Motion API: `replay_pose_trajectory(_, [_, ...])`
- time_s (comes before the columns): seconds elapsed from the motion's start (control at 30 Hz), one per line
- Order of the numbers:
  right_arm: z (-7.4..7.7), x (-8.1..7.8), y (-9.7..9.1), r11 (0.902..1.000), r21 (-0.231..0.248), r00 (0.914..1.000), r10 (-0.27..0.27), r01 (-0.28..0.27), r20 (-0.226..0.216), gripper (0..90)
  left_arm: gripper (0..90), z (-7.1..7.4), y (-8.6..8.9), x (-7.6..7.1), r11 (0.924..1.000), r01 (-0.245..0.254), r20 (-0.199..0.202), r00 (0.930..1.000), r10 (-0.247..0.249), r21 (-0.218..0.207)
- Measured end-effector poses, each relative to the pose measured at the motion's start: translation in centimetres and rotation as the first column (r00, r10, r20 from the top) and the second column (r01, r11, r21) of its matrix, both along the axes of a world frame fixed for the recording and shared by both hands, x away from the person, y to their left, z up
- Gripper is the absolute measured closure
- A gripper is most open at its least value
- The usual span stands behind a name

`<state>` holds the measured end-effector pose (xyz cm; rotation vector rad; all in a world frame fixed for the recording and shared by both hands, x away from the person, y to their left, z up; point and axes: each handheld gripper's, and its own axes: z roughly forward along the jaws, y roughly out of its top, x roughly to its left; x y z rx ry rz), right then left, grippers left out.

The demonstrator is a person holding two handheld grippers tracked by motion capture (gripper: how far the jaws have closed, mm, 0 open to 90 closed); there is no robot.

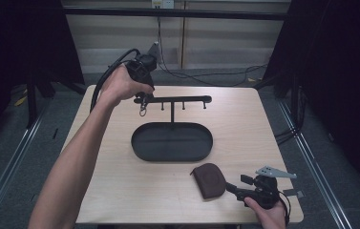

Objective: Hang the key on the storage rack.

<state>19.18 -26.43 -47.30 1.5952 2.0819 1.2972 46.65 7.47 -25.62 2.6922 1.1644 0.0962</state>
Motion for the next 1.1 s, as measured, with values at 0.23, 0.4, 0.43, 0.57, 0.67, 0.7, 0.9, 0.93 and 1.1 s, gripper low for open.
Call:
replay_pose_trajectory(0.23, [0.0,0.0,-0.1,1.0,0.006,1.0,-0.004,0.004,0.001,23.9,68.4,-0.2,0.3,0.5,0.9998,-0.018,0.0,0.9998,0.018,0.01])
replay_pose_trajectory(0.4, [0.0,0.0,-0.1,1.0,0.004,1.0,-0.001,0.001,0.004,23.9,68.3,-0.3,1.0,1.0,0.9997,-0.025,-0.011,0.9996,0.025,-0.002])
replay_pose_trajectory(0.43, [0.0,0.0,-0.1,1.0,0.004,1.0,-0.001,0.001,0.004,23.9,68.4,-0.3,1.0,1.0,0.9997,-0.025,-0.011,0.9996,0.025,-0.002])
replay_pose_trajectory(0.57, [0.0,0.0,-0.1,1.0,0.004,1.0,-0.004,0.004,0.0,24.0,68.4,-0.4,1.3,1.1,0.9997,-0.025,-0.01,0.9996,0.025,-0.004])
replay_pose_trajectory(0.67, [0.0,0.0,-0.1,1.0,0.004,1.0,-0.002,0.002,0.0,23.9,68.4,-0.3,1.5,1.2,0.9993,-0.039,0.013,0.9992,0.039,-0.002])
replay_pose_trajectory(0.7, [0.0,0.0,-0.1,1.0,0.002,1.0,-0.002,0.002,0.0,23.9,68.4,-0.3,1.6,1.2,0.9992,-0.041,0.01,0.9991,0.041,-0.004])
replay_pose_trajectory(0.9, [0.0,0.0,-0.1,1.0,0.005,1.0,-0.004,0.004,-0.001,23.9,68.3,-0.2,2.2,1.3,0.998,-0.063,0.032,0.9975,0.062,0.007])
replay_pose_trajectory(0.93, [0.0,0.0,-0.1,1.0,0.004,1.0,-0.002,0.002,-0.001,24.0,68.3,-0.2,2.4,1.3,0.9978,-0.066,0.043,0.9969,0.066,0.005])
replay_pose_trajectory(1.1, [0.0,0.0,-0.1,1.0,0.001,1.0,0.005,-0.005,0.002,24.0,68.3,-0.6,2.3,1.1,0.9969,-0.067,0.061,0.9961,0.064,0.041])
